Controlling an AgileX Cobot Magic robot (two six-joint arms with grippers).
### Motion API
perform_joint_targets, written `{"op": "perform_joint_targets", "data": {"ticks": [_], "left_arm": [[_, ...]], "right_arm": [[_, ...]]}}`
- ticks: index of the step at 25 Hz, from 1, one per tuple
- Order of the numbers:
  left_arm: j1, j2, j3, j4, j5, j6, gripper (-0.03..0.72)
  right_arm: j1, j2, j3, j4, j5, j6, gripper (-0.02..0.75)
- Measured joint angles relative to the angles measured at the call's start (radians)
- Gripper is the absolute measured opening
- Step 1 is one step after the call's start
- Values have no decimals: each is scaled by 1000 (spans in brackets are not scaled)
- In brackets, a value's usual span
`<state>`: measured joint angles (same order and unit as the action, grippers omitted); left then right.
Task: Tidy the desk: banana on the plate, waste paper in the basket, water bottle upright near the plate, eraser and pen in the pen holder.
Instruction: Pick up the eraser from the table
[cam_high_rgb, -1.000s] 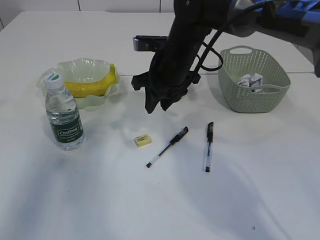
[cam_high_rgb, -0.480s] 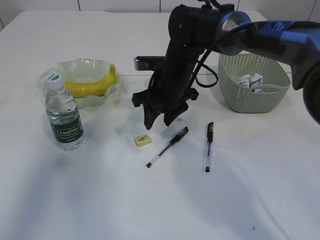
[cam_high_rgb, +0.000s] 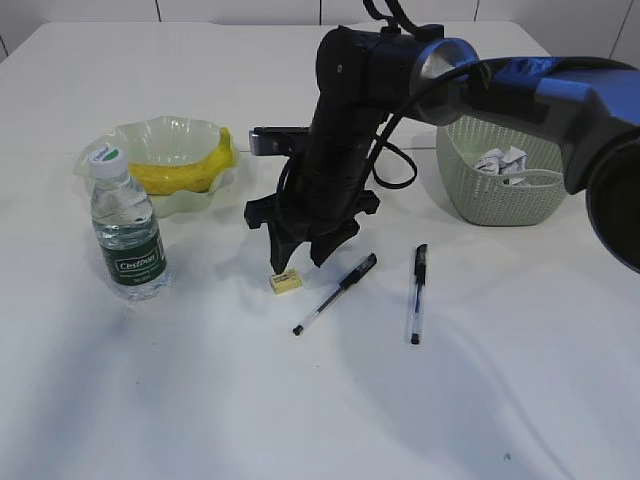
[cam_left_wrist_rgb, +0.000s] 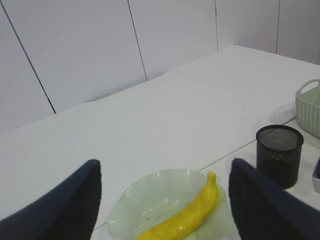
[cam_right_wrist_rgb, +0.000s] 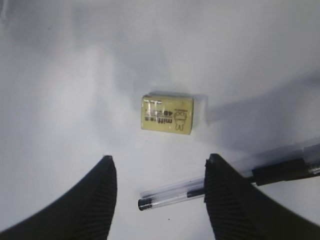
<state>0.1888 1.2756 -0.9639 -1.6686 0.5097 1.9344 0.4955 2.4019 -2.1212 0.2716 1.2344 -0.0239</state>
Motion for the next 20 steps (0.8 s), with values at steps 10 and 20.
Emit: {"op": "perform_joint_targets", "data": {"ticks": [10, 20], "left_arm": [[0, 0, 0, 8, 0, -18, 549], [0, 0, 0, 45, 3, -36, 533]], "right_arm": [[0, 0, 0, 14, -28, 2, 421], [0, 11, 0, 54, -71, 2, 421]]}}
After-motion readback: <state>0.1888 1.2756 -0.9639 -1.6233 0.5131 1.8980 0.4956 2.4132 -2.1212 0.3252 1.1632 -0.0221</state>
